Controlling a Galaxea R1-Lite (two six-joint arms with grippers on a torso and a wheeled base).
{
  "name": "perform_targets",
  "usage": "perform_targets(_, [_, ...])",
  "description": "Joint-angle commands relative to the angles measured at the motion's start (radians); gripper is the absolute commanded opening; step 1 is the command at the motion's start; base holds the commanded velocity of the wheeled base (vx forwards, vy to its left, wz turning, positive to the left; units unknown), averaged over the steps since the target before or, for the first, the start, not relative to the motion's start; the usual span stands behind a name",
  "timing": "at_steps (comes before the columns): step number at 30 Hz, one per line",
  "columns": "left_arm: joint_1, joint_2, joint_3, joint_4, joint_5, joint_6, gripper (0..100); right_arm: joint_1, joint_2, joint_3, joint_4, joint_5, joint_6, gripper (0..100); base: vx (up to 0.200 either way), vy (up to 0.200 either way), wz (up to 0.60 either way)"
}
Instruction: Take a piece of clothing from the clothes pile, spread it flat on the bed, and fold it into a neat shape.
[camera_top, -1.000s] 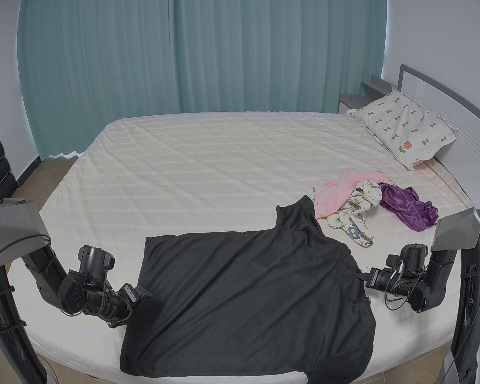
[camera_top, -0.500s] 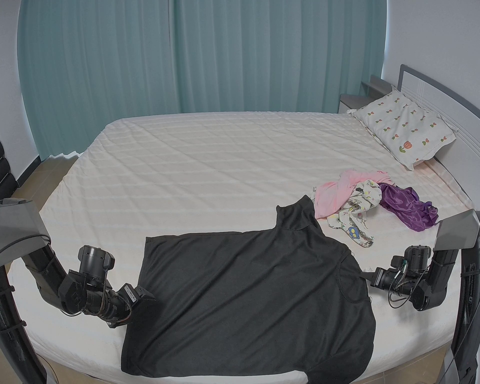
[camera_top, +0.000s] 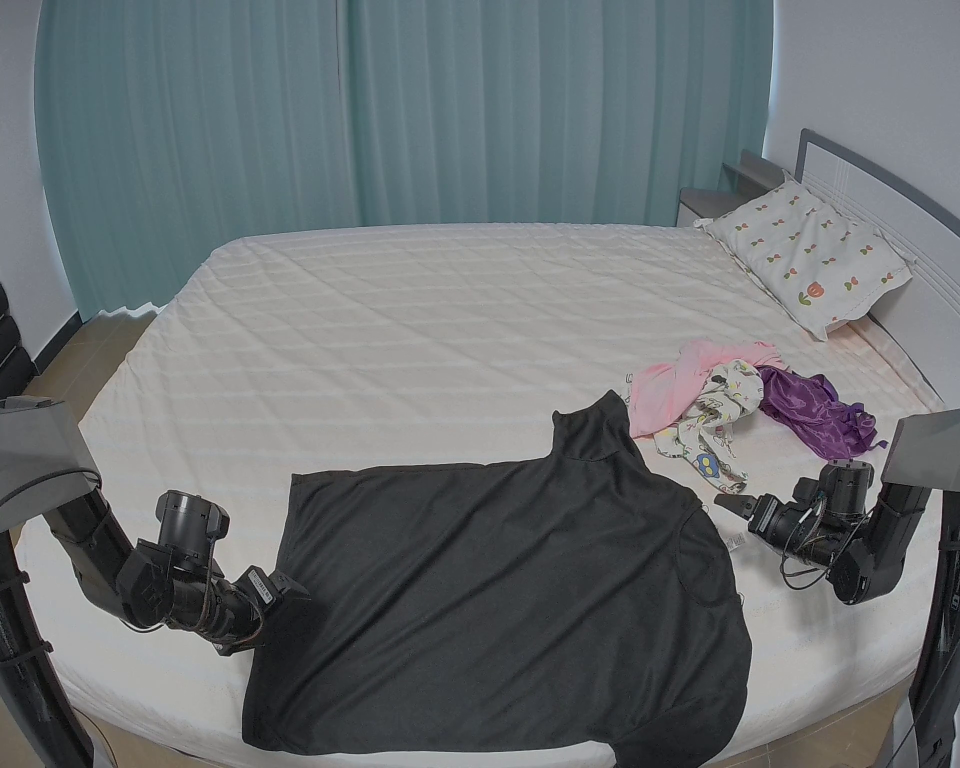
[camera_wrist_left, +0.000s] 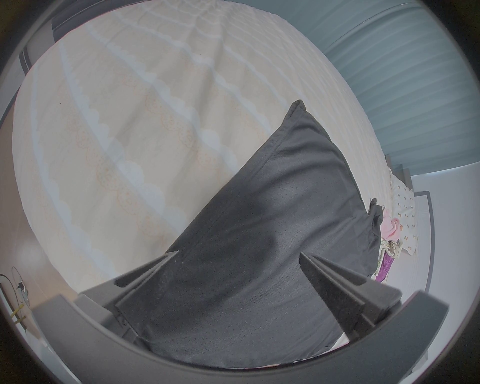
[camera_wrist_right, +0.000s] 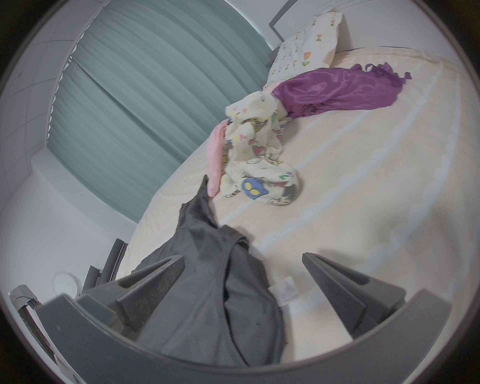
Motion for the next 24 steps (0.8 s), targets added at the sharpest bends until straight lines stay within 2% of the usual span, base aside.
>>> perform_targets(1, [0.001,-0.002,-0.002,0.001,0.000,-0.003,100,0.021,-0.026,-0.003,-0.001,-0.008,0.002,100,0.000,0.000,0.00])
perform_targets(12, [0.001,-0.002,-0.004,-0.013,0.005,-0.032,100,0.091,-0.023,-0.033,0.008,-0.023,0.003,100,0.000,0.000,0.00])
perform_targets(14, [0.001,-0.002,0.005,-0.036,0.005,-0.038,100,0.107,-0.018,-0.065,0.023,-0.043,0.003,100,0.000,0.000,0.00])
perform_targets(16, [0.001,-0.002,0.010,-0.046,0.005,-0.038,100,0.118,-0.017,-0.082,0.040,-0.054,0.003,100,0.200,0.000,0.00])
perform_targets(20, [0.001,-0.003,0.024,-0.066,0.002,-0.040,100,0.179,-0.011,-0.195,0.154,-0.138,0.005,100,0.200,0.000,0.00])
perform_targets(24, [0.003,-0.005,0.033,-0.085,-0.008,-0.041,100,0.207,0.009,-0.273,0.186,-0.167,0.005,100,0.000,0.000,0.00])
